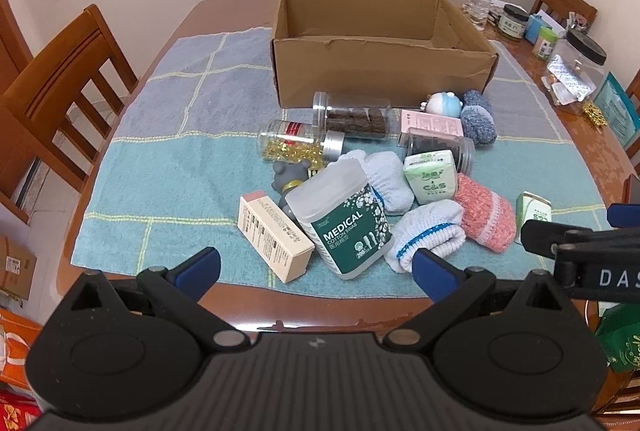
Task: Organize objects
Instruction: 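Move right tool toward the C&S tissue pack while left tool approaches the white glove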
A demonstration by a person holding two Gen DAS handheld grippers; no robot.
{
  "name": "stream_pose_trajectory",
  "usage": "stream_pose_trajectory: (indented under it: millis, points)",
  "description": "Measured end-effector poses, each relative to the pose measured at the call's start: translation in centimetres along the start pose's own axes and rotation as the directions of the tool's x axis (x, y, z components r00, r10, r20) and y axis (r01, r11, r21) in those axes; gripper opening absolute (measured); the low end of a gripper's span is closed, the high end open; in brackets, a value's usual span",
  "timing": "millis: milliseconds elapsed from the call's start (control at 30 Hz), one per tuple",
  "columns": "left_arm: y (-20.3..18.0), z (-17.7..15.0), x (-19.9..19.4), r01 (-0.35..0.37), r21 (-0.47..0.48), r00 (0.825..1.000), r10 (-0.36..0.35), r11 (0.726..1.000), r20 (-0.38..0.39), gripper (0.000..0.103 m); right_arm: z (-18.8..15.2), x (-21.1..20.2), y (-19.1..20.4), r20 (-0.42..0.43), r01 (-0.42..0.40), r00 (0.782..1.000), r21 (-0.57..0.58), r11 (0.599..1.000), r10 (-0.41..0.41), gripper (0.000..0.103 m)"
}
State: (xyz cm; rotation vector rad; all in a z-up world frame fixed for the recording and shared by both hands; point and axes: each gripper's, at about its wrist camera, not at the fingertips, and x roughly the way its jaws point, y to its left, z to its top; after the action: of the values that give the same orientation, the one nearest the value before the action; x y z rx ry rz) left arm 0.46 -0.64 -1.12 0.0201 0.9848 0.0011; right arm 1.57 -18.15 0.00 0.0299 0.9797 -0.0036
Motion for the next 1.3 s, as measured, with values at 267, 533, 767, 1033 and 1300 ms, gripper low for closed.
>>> stream_pose_trajectory:
  millis: [267, 533, 767, 1033, 1300]
  points:
    - [-0.9, -0.1, 0.4, -0.009, -0.040, 1.000, 0.009, 0.999, -0.009, 0.101, 0.4, 0.5, -1.4, 0.019, -0.036, 0.999, -0.050, 0.998, 0.037, 0.103]
    - [-2.9, 0.1, 1.4, -0.036, -0.080, 0.999, 0.034, 0.996, -0.019, 0.101, 0.9, 2.1, -3.4, 0.004, -0.077, 0.997, -0.083, 0.994, 0.078, 0.103]
    - [-4.3, -0.3, 2.7, -0.025, -0.124, 1.000, 0.023, 0.992, -0.015, 0.101, 1.1, 4.2, -5.7, -0.001, -0.129, 0.991, -0.131, 0.983, 0.130, 0.103]
    - [-6.0, -1.1, 4.3, -0.035, -0.117, 0.999, 0.037, 0.992, 0.010, 0.101, 0.8, 6.8, -8.3, -0.018, -0.187, 0.982, -0.243, 0.952, 0.189, 0.103]
    - [-7.1, -2.8, 5.8, -0.016, -0.179, 1.000, 0.016, 0.984, -0.002, 0.101, 0.2, 9.6, -10.1, -0.097, -0.261, 0.965, -0.402, 0.877, 0.243, 0.103]
